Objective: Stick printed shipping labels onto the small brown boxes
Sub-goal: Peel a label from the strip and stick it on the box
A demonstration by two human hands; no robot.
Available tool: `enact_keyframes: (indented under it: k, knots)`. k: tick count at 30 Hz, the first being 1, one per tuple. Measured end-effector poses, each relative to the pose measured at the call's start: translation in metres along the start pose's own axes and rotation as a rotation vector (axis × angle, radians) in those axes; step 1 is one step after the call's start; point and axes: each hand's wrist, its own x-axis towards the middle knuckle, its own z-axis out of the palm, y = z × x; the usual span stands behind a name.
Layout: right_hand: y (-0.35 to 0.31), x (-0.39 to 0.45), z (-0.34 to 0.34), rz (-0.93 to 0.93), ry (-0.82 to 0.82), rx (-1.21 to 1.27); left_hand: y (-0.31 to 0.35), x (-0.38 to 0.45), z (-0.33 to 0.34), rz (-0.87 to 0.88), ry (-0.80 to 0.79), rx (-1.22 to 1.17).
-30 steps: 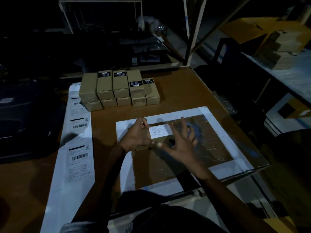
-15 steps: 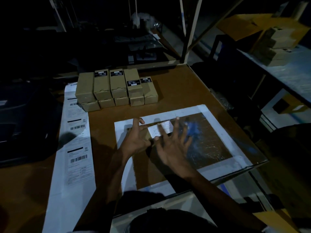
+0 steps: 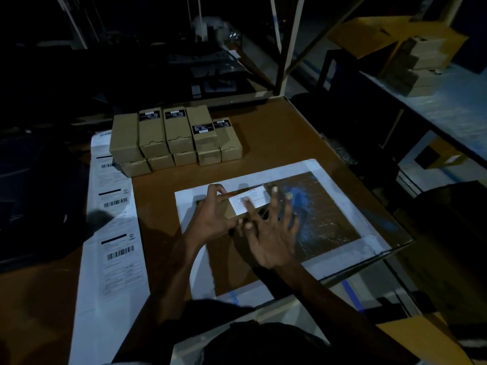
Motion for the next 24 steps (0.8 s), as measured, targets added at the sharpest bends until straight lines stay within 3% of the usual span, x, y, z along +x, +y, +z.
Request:
enact_keyframes:
  k: [3,10,13,16,24]
  knots:
    - [0.019,0.008,0.006,0.141,0.059,0.020,0.005,-0.002,0.004,0.011,0.039,0.025]
    - [0.014,0.003,0.015,-0.081,0.045,0.079,0.006,0.000,0.012,-0.014,0.155,0.088]
    - [0.018,0.010,0.018,0.013,0.204,0.403,0.006,0.000,0.013,-0.037,0.163,0.105]
    - [0.021,0.024,0.018,0.056,0.255,0.709,0.007,0.000,0.016,-0.049,0.180,0.105]
    - [0.052,0.049,0.005,0.120,0.224,0.903,0.007,-0.001,0.018,-0.052,0.161,0.056]
